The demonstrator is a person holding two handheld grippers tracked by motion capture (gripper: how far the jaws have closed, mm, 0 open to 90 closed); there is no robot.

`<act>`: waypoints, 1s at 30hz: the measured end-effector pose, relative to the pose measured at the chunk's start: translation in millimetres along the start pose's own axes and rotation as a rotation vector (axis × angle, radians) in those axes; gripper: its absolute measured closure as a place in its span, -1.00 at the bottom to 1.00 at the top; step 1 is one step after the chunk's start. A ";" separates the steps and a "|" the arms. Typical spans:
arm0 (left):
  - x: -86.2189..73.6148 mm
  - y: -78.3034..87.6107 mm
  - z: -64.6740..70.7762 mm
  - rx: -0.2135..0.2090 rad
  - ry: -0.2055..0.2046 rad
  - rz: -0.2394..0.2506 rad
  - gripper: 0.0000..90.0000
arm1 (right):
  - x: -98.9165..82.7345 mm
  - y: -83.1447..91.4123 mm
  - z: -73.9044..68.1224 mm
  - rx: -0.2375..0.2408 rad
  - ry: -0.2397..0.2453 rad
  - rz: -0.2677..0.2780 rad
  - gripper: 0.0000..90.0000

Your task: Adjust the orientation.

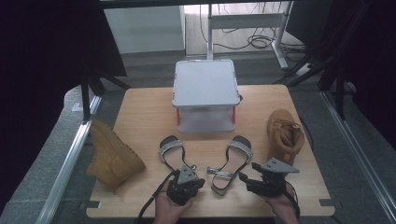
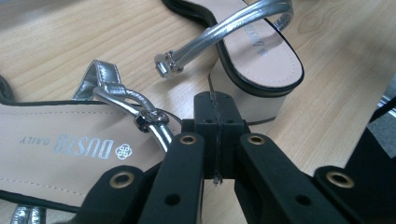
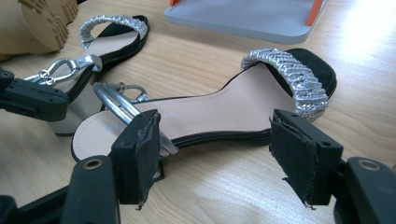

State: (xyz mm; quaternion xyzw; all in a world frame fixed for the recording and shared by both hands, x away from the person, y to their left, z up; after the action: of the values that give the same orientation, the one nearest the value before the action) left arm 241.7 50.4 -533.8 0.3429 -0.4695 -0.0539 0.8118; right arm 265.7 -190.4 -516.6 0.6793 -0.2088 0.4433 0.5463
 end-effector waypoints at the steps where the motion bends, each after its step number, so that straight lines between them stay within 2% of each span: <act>1: -0.6 1.0 -0.2 -0.004 0.002 -0.002 0.99 | 0.1 0.4 0.2 -0.001 0.000 -0.001 -0.26; 12: -6.8 9.7 -1.3 -0.025 0.013 -0.010 0.99 | 0.8 1.2 1.0 -0.014 -0.010 0.013 -0.26; 15: -11.9 10.8 -2.8 -0.043 0.015 -0.031 0.99 | 0.9 1.1 2.2 -0.027 -0.018 0.020 -0.26; 21: -15.1 14.2 -2.3 -0.030 0.000 -0.034 0.99 | 1.9 2.0 2.0 -0.032 -0.029 0.031 -0.26; 30: -21.5 24.0 -6.0 -0.047 0.036 -0.025 0.99 | 0.5 0.2 2.1 -0.032 -0.029 0.024 -0.26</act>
State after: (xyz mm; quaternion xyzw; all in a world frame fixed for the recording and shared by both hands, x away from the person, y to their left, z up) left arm 229.0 80.5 -536.8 0.3307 -0.4491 -0.0690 0.8272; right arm 266.6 -192.3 -516.1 0.6742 -0.2317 0.4366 0.5488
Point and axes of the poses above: each handheld gripper's, and its own axes: y roughly backward along the jaws, x roughly out of its top, z roughly to its right, the point moved 5 cm from there along -y, roughly forward along the jaws, and after that the axes turned 15 degrees about -x, right-handed, at the moved point
